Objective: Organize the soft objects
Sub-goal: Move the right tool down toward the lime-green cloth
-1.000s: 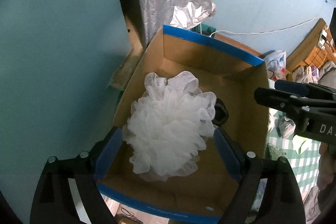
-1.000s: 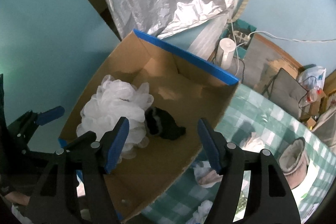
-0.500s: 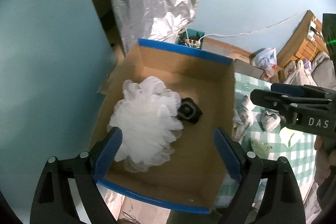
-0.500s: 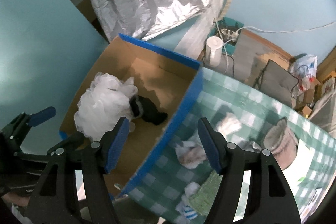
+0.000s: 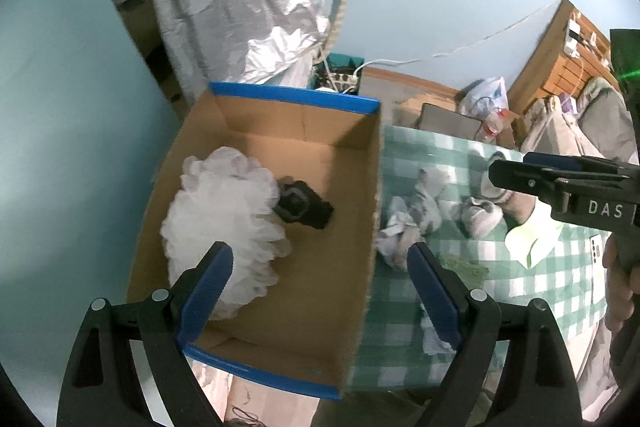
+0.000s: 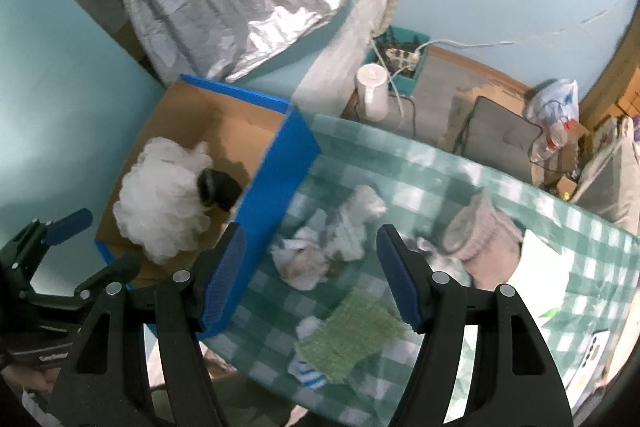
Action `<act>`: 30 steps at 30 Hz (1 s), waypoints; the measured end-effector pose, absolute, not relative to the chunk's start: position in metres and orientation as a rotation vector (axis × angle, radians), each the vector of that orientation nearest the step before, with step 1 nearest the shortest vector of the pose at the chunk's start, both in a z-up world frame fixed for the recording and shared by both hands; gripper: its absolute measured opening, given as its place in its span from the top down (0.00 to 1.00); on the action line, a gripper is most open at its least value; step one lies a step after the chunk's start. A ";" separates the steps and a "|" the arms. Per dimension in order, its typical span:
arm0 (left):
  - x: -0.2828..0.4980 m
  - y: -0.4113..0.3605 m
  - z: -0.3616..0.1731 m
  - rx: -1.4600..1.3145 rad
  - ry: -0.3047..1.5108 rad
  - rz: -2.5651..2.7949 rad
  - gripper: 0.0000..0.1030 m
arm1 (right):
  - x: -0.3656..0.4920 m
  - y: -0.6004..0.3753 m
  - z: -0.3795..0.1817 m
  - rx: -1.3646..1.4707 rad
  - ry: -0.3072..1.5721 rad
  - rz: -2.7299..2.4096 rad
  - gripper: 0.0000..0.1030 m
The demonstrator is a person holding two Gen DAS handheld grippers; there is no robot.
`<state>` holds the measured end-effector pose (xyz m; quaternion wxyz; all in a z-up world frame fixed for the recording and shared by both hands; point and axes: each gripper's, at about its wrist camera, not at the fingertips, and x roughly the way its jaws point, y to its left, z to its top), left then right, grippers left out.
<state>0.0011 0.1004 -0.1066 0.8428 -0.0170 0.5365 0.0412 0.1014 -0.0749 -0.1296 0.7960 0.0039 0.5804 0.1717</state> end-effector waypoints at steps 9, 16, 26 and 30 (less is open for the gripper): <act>0.008 0.062 -0.108 -0.003 1.137 0.035 0.13 | 0.096 -0.125 -0.133 0.041 1.260 0.298 0.33; 0.015 0.038 -0.114 0.014 1.155 -0.006 0.13 | 0.096 -0.158 -0.134 0.062 1.264 0.248 0.33; 0.025 0.004 -0.134 0.059 1.207 -0.060 0.13 | 0.097 -0.204 -0.146 0.092 1.290 0.168 0.33; 0.031 -0.006 -0.141 0.081 1.217 -0.072 0.13 | 0.099 -0.222 -0.154 0.108 1.305 0.132 0.33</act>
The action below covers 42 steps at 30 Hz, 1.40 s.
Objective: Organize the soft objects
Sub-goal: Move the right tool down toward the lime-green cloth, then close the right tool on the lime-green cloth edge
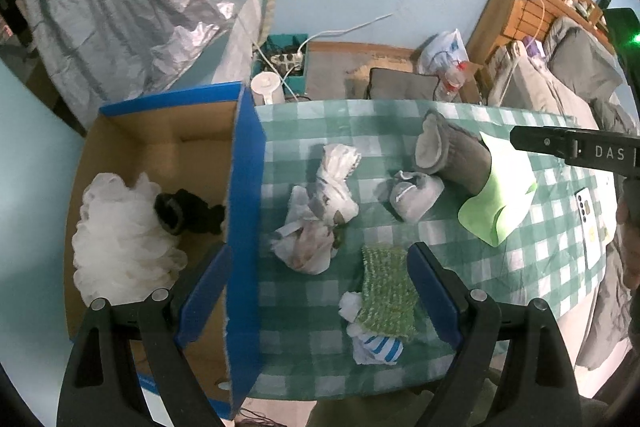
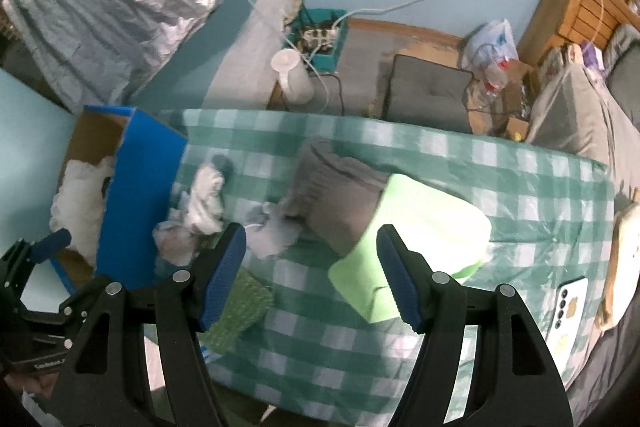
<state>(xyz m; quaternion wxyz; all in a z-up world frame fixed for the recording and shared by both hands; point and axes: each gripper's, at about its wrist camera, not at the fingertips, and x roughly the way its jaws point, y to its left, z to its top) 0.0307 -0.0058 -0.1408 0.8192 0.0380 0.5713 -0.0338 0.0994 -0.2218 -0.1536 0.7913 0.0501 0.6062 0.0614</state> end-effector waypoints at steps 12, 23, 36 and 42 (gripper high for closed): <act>0.055 -0.030 -0.161 0.135 1.242 -0.100 0.13 | 0.110 -0.265 -0.183 0.178 1.350 0.033 0.33; 0.073 -0.045 -0.184 0.149 1.281 -0.113 0.13 | 0.132 -0.280 -0.222 0.231 1.403 -0.050 0.33; 0.079 -0.048 -0.197 0.157 1.323 -0.109 0.13 | 0.135 -0.277 -0.247 0.197 1.462 -0.101 0.33; 0.078 -0.047 -0.197 0.154 1.327 -0.107 0.13 | 0.133 -0.282 -0.248 0.214 1.465 -0.114 0.72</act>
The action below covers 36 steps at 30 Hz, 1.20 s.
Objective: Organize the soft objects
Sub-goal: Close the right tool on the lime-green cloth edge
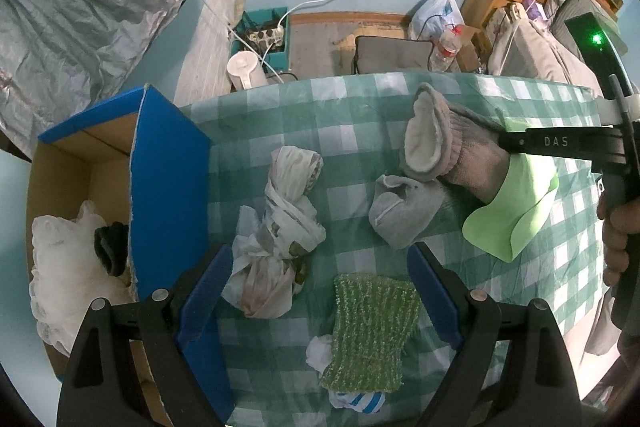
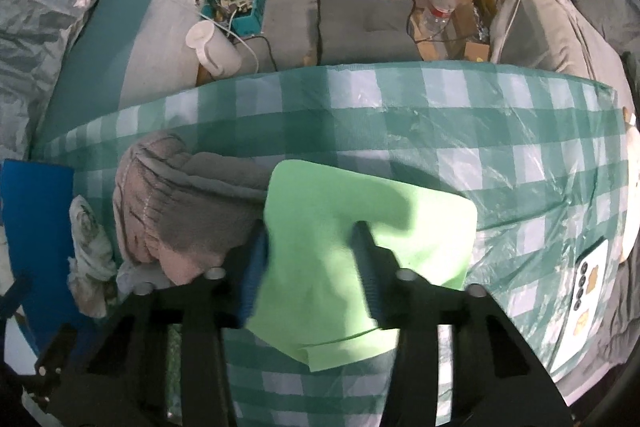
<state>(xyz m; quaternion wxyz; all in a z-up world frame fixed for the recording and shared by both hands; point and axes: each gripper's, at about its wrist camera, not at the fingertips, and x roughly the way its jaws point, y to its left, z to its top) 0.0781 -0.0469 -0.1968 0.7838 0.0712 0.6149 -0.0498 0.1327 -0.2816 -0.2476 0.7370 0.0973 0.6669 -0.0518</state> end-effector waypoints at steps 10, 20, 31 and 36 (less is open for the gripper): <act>0.072 -0.046 -0.196 0.159 1.331 -0.127 0.13 | 0.112 -0.292 -0.240 0.230 1.456 -0.126 0.92; 0.055 -0.042 -0.203 0.157 1.356 -0.132 0.13 | 0.064 -0.314 -0.237 0.274 1.485 -0.161 0.92; 0.039 -0.040 -0.209 0.150 1.377 -0.153 0.13 | 0.025 -0.329 -0.247 0.324 1.523 -0.177 0.92; 0.031 -0.041 -0.217 0.139 1.410 -0.174 0.13 | 0.012 -0.332 -0.249 0.336 1.534 -0.178 0.92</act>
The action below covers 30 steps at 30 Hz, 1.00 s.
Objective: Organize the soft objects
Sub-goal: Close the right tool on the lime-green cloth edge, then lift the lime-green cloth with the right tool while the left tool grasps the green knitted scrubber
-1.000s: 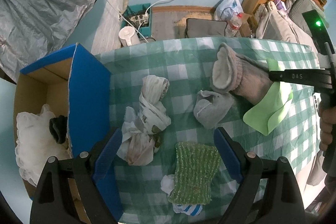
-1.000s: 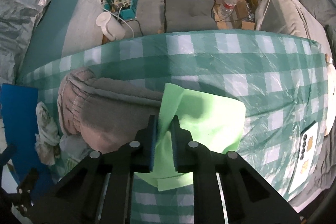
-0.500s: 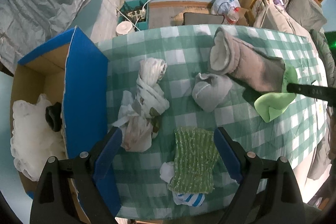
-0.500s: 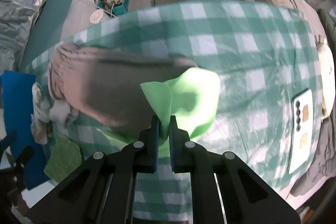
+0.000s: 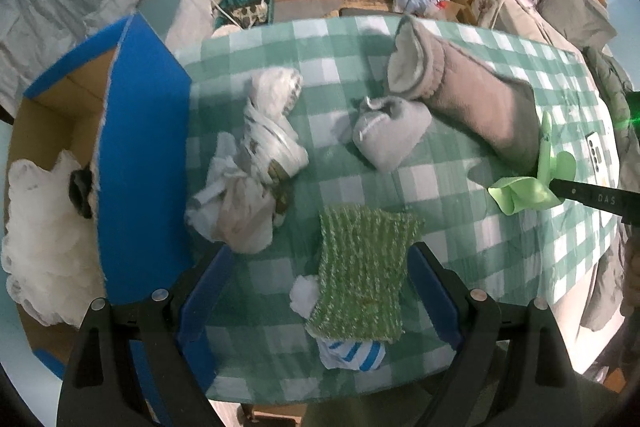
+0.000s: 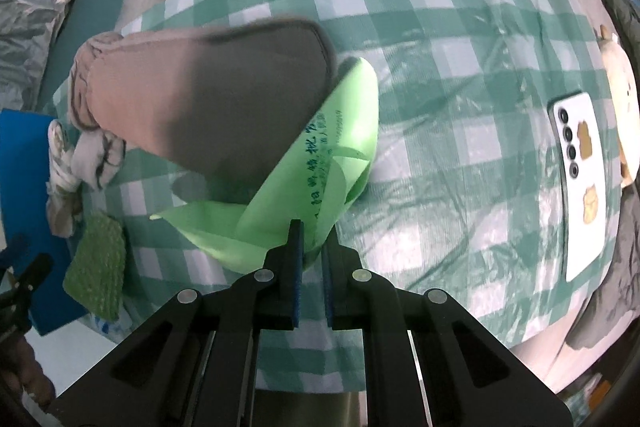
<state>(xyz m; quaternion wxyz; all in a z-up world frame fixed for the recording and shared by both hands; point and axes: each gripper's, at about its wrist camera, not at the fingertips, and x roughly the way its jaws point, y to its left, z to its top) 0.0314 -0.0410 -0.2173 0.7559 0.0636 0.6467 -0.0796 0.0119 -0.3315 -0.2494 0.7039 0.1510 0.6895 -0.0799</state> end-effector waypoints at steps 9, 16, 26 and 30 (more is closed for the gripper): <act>0.022 -0.057 -0.235 0.177 1.462 -0.218 0.08 | 0.002 -0.336 -0.256 0.346 1.562 -0.153 0.62; 0.022 -0.076 -0.253 0.235 1.500 -0.241 0.04 | -0.015 -0.336 -0.241 0.329 1.496 -0.096 0.37; 0.024 -0.109 -0.276 0.362 1.523 -0.240 0.04 | 0.003 -0.318 -0.248 0.277 1.496 -0.058 0.37; 0.029 -0.115 -0.283 0.389 1.531 -0.226 0.05 | 0.008 -0.318 -0.254 0.255 1.505 -0.065 0.37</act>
